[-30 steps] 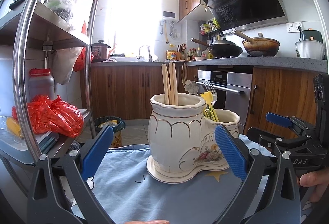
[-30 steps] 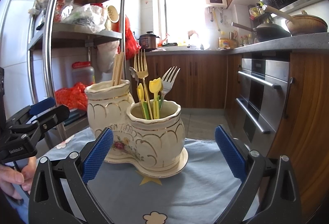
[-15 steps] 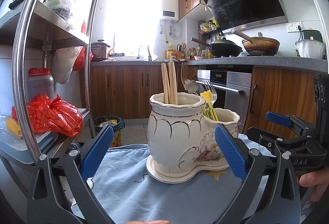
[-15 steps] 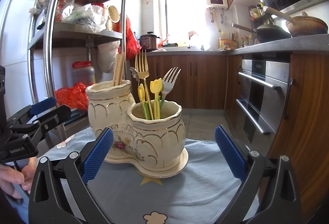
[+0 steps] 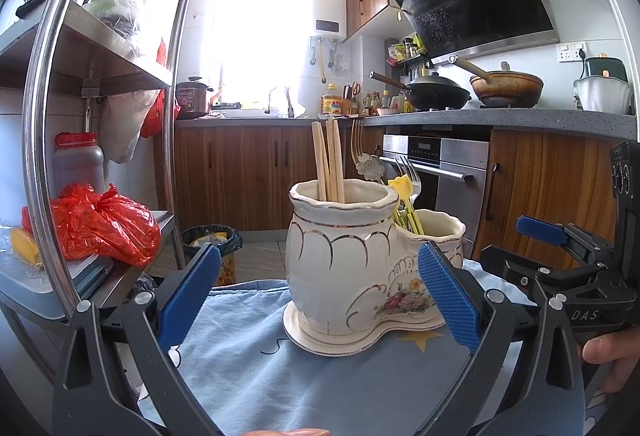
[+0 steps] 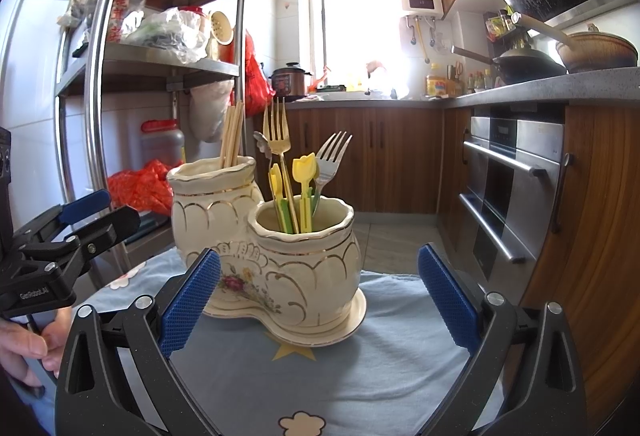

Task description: Organize utensils

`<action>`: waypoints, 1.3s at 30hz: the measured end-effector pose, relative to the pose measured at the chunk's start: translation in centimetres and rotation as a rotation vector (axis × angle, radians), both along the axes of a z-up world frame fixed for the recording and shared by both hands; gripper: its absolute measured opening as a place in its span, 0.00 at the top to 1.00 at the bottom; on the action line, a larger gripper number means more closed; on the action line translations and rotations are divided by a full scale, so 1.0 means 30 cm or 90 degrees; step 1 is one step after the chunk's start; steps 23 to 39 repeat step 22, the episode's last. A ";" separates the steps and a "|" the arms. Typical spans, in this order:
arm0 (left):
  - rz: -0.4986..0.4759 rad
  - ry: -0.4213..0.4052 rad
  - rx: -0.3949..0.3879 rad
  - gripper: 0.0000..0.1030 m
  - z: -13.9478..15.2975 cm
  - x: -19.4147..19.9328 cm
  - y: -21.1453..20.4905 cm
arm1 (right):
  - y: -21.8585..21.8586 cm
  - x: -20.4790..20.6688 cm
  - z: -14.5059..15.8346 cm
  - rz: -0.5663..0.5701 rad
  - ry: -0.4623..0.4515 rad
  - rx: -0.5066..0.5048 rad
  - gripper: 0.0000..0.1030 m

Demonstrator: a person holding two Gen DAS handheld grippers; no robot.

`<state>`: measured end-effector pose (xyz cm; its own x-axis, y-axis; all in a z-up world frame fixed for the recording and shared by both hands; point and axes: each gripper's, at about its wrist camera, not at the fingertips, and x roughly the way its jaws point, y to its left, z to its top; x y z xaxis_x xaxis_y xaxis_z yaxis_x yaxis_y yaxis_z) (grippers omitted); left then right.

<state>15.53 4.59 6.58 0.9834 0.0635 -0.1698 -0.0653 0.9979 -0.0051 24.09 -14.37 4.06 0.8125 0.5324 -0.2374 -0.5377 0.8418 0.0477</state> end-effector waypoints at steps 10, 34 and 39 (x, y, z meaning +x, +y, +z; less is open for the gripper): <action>-0.001 -0.001 0.001 0.05 0.001 -0.001 0.001 | 0.001 -0.001 0.000 0.000 -0.001 0.000 0.05; -0.001 -0.002 0.000 0.05 -0.001 -0.005 0.003 | 0.002 -0.001 -0.001 0.000 -0.001 -0.001 0.05; -0.001 -0.002 0.000 0.05 -0.001 -0.005 0.003 | 0.002 -0.001 -0.001 0.000 -0.001 -0.001 0.05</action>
